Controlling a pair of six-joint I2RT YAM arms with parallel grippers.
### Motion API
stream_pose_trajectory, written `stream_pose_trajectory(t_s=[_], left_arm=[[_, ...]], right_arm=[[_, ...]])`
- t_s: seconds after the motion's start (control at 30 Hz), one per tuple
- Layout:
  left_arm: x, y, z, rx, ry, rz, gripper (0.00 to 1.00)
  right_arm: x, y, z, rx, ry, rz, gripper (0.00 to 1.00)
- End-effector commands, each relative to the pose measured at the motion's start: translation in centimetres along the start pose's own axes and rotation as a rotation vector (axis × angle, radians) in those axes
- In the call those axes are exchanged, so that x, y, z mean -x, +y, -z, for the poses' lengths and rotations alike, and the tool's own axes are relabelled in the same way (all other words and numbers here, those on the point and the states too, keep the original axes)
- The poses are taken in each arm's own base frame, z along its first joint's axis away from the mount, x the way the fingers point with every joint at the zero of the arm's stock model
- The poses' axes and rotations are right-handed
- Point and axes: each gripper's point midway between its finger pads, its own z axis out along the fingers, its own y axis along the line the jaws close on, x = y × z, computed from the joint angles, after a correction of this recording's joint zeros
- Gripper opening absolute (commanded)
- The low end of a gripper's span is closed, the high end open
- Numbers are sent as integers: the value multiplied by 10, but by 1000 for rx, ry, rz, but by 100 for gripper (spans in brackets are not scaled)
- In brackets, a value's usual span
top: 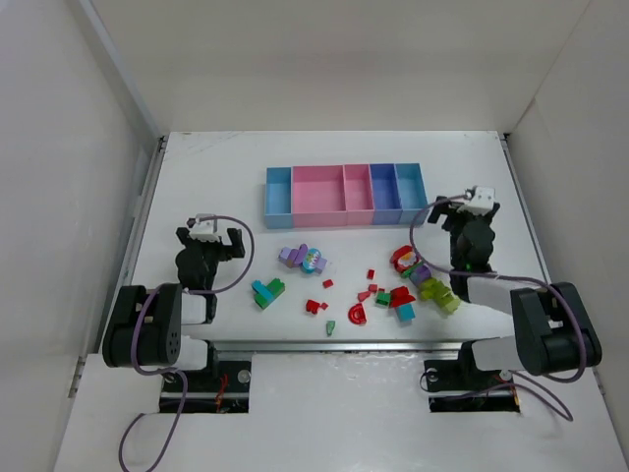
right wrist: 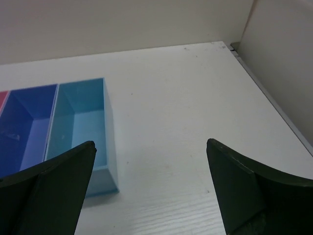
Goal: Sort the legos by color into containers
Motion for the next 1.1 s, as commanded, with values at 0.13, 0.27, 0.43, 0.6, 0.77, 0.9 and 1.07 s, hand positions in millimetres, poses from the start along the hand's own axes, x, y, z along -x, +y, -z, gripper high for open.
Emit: stream_pose_trajectory(t_s=[0.13, 0.27, 0.43, 0.6, 0.77, 0.9, 1.07], left_arm=[[80, -8, -1, -17, -306, -47, 99], [106, -34, -17, -177, -194, -175, 99], [196, -50, -33, -253, -225, -677, 99], [285, -13, -42, 68, -299, -925, 99], [268, -45, -32, -127, -187, -801, 99], [200, -91, -9, -443, 18, -776, 99], [119, -127, 33, -748, 193, -949, 99]], right_arm=[[88, 35, -40, 73, 94, 249, 100], [165, 45, -35, 6, -29, 425, 100], [263, 42, -25, -151, -162, 422, 100], [291, 69, -41, -43, -144, 371, 100], [225, 146, -32, 298, 36, 462, 100], [147, 205, 10, 606, 264, 410, 100], [74, 274, 98, 1052, 443, 267, 100]])
